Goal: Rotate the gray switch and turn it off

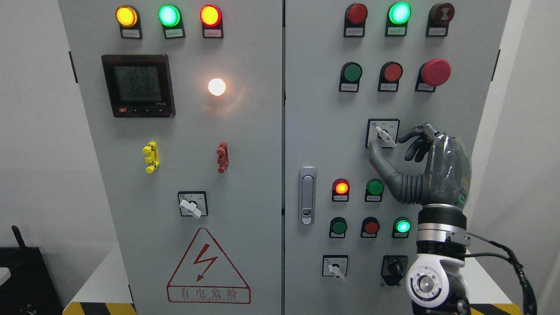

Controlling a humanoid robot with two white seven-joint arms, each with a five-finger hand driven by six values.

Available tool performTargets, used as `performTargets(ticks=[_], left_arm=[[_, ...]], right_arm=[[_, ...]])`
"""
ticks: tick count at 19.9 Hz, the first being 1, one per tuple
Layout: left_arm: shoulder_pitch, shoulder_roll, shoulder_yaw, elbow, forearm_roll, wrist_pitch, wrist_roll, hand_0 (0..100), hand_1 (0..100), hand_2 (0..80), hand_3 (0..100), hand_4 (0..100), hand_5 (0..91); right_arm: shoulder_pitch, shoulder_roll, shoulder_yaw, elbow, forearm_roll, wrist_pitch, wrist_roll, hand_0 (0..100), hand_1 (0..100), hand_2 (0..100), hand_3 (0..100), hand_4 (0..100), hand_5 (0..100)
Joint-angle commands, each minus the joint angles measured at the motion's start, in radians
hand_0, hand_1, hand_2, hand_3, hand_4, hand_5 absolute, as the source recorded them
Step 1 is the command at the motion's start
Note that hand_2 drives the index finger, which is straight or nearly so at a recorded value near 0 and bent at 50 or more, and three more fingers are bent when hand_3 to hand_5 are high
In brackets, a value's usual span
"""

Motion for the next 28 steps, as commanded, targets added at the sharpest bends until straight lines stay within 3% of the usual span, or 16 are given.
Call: performTargets(ticks=[1,11,28], left_arm=[[-0.009,0.000,0.008,-0.026,0.020,-0.001,0.003,12,39,0.0,0,0,0.0],[-0.009,0.000,0.008,-0.026,0.020,-0.001,0.003,12,39,0.0,0,0,0.0],[-0.009,0.000,0.008,-0.026,0.018,-0.001,0.003,12,39,0.0,0,0,0.0]], right_arm=[[-0.004,0.000,0.021,0.017,0.000,-0.001,-0.001,6,48,58,88,91,100],[-0.010,0.002,0.016,0.017,0.000,0.013,-0.003,12,47,60,89,91,100],[-0.026,0.000,0.016,0.031,0.002,0.030,-0.001,14,48,60,90,91,100]])
